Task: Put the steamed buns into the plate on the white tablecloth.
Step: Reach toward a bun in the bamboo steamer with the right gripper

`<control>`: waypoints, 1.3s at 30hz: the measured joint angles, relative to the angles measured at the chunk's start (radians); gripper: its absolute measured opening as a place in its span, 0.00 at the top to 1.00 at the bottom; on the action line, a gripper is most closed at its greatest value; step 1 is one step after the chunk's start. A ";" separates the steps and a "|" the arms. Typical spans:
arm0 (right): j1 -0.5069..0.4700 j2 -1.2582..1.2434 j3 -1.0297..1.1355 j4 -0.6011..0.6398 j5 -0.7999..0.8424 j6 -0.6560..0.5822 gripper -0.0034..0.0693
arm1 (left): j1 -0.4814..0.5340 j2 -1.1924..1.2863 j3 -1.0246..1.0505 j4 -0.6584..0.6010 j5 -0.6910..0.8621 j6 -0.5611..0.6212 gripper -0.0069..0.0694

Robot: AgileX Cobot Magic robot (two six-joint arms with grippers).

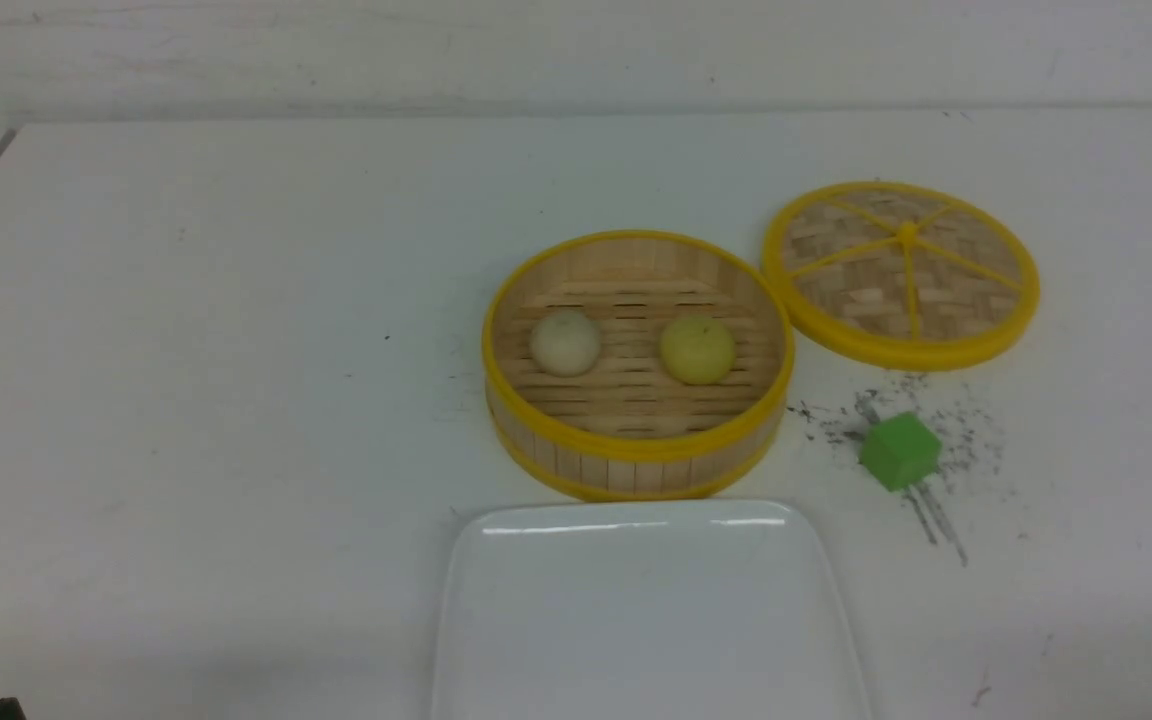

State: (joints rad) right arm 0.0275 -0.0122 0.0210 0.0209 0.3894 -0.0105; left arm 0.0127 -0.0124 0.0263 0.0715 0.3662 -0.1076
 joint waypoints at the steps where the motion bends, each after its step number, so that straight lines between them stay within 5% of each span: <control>1: 0.000 0.000 0.001 0.080 -0.012 0.055 0.62 | 0.000 0.000 0.000 0.000 0.000 0.000 0.59; 5: 0.000 0.000 0.004 0.398 -0.053 0.265 0.62 | 0.000 0.000 0.000 0.000 0.000 0.000 0.59; 13: 0.000 0.000 0.004 0.608 -0.090 0.360 0.62 | 0.000 0.000 0.000 0.000 0.000 0.000 0.59; 26: 0.000 0.000 -0.004 0.597 -0.113 0.340 0.67 | 0.000 0.000 0.000 -0.005 0.000 -0.008 0.59; 29: 0.000 0.000 -0.048 0.572 -0.133 0.310 0.75 | 0.000 0.000 0.000 -0.093 -0.008 -0.091 0.59; 30: 0.000 0.004 -0.101 0.534 -0.135 0.275 0.83 | 0.000 0.000 0.001 -0.239 -0.017 -0.190 0.59; 33: 0.000 0.061 -0.203 0.442 -0.089 0.230 0.95 | 0.000 0.000 0.002 -0.421 -0.034 -0.332 0.59; 36: 0.000 0.201 -0.326 0.319 0.075 0.224 0.97 | 0.000 0.000 0.002 -0.613 -0.078 -0.441 0.59; 39: 0.000 0.322 -0.415 0.246 0.218 0.224 0.96 | 0.000 0.000 0.002 -0.677 -0.110 -0.464 0.59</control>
State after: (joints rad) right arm 0.0275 0.3095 -0.3943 0.2667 0.6072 0.2137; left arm 0.0127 -0.0124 0.0283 -0.6052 0.2561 -0.5713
